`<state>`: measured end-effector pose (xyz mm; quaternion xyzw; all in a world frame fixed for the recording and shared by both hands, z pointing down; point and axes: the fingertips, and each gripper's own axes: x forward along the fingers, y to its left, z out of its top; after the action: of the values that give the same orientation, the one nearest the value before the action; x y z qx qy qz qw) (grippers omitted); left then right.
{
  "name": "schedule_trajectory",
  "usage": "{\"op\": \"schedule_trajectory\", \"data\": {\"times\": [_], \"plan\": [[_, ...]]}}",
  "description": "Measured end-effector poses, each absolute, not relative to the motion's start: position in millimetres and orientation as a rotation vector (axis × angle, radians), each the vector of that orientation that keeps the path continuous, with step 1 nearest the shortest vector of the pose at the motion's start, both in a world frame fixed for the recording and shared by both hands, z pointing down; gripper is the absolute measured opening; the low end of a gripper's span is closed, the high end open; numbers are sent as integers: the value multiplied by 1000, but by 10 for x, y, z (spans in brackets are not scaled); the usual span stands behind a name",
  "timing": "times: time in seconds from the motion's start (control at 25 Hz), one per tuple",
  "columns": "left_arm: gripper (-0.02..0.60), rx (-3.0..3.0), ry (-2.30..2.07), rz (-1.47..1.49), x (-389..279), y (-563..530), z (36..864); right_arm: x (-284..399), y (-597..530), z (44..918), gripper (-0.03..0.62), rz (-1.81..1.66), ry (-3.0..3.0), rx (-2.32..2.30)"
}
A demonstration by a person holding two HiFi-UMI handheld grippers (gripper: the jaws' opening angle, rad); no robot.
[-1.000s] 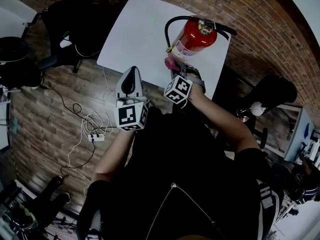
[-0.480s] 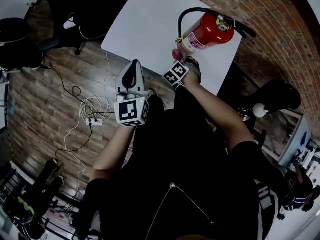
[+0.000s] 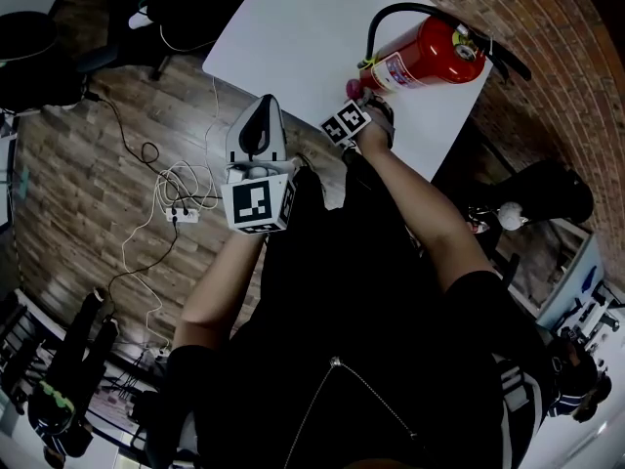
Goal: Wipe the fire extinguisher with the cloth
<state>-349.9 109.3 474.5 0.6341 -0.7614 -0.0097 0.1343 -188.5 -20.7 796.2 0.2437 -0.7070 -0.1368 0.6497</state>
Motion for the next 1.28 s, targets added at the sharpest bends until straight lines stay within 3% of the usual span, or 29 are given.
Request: {"op": "schedule_trajectory", "data": {"times": [0.52,1.28], "plan": [[11,1792,-2232,-40,-3566,1156,4809,-1901,-364,8096,104,-301,-1520,629],[11,1802,-2245,-109,-3599,1249,4703,-1894,-367,7567,104,-267,-1577,682]]}}
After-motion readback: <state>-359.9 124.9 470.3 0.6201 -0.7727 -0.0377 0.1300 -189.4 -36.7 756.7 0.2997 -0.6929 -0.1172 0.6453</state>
